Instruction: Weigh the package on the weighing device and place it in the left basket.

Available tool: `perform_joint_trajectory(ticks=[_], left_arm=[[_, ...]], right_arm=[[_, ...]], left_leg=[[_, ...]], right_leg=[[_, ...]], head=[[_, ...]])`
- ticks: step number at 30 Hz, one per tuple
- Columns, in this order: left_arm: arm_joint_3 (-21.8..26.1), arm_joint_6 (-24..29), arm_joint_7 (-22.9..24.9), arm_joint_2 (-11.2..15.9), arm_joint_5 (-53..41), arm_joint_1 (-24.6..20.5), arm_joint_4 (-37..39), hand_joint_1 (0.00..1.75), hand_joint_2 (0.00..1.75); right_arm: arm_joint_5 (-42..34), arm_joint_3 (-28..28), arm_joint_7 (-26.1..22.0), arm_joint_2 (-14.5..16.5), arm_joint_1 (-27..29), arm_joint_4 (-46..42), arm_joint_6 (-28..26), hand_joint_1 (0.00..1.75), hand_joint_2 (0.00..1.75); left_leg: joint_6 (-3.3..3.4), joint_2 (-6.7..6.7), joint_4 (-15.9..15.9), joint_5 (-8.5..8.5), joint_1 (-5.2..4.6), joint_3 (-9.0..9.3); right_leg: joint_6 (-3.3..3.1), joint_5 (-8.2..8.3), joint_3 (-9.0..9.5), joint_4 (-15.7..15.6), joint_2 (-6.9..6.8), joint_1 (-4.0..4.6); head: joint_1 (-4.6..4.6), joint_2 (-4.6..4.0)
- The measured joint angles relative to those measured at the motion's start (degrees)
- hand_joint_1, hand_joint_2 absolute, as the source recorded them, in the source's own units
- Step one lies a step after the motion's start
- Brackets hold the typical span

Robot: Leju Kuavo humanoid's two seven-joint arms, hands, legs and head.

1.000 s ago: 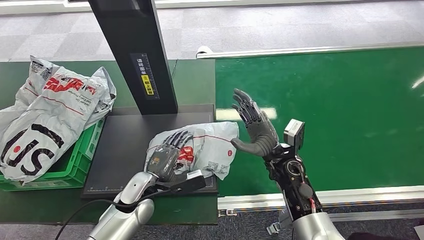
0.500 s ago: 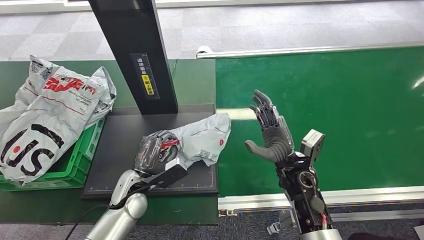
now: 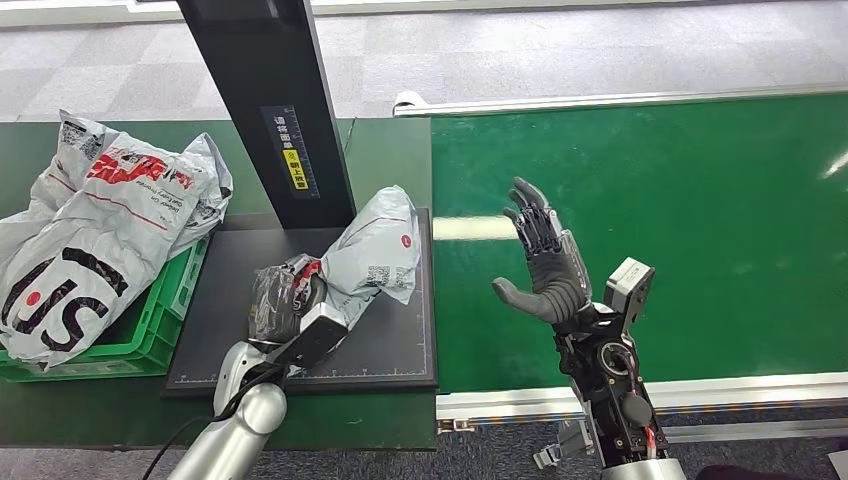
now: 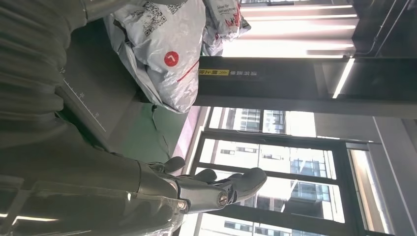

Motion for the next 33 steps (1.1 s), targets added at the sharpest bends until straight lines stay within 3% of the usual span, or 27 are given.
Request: perform_joint_trajectory(ticks=[3, 6, 8, 10, 22, 29, 33], left_arm=[[0.69, 4.26, -3.64, -0.31, 2.91, 0.73, -1.00, 1.75, 1.75], [2.25, 11.28, -12.40, -1.15, 8.31, 1.89, -4.15, 1.75, 1.75], [4.53, 12.95, -17.89, -2.28, 9.33, 2.91, -8.66, 1.75, 1.75], [7.33, 13.03, -20.37, -3.64, 7.29, 3.81, -15.12, 1.75, 1.75], [16.10, 13.04, -21.18, -7.40, -2.88, 5.31, -41.56, 1.75, 1.75], [20.57, 13.03, -21.18, -7.61, -8.54, 3.75, -47.04, 1.75, 1.75], [26.03, 13.00, -21.16, -7.52, -14.66, 0.33, -45.23, 1.75, 1.75]], right_arm=[[-0.35, -0.03, 0.00, 0.01, 0.01, 0.00, -0.15, 0.00, 1.75], [-0.73, -0.04, 0.00, 0.01, 0.01, 0.00, -0.50, 0.00, 1.75], [-0.98, -0.03, 0.00, 0.02, -0.02, 0.01, -0.73, 0.00, 1.75], [-1.29, -0.03, 0.01, 0.02, -0.06, 0.02, -0.78, 0.00, 1.75], [-1.92, -0.01, -0.63, 0.03, -0.30, 0.84, -1.64, 0.00, 1.75], [-1.97, -0.01, -1.17, -0.24, -0.02, 0.90, -1.85, 0.00, 1.75], [-2.30, -0.02, -1.36, -0.58, 0.19, 0.88, -1.91, 0.00, 1.75]], left_leg=[[0.00, 0.01, 0.00, 0.00, 0.00, -0.02], [0.00, 0.01, 0.00, 0.00, 0.00, -0.05], [0.00, 0.00, 0.00, 0.00, 0.00, -0.09], [0.00, 0.00, 0.00, 0.00, 0.00, -0.13], [0.00, -0.01, -0.01, 0.00, 0.01, -0.15], [0.00, -0.02, -0.01, 0.00, 0.01, -0.14], [0.00, -0.01, 0.00, 0.01, 0.00, -0.04]], right_leg=[[0.00, 0.00, -0.02, 0.00, 0.00, 0.00], [0.00, 0.00, -0.05, 0.00, 0.00, 0.00], [0.00, 0.00, -0.08, 0.00, 0.00, 0.00], [0.00, 0.00, -0.11, 0.00, 0.00, 0.00], [0.00, -0.01, -0.13, 0.00, -0.02, 0.01], [0.00, -0.01, -0.12, 0.00, -0.02, 0.01], [0.00, -0.01, -0.10, -0.01, -0.03, 0.00]], head=[[-0.01, 0.00], [-0.01, 0.00], [-0.02, 0.00], [-0.01, 0.00], [-0.01, 0.00], [-0.01, 0.00], [-0.02, 0.00]])
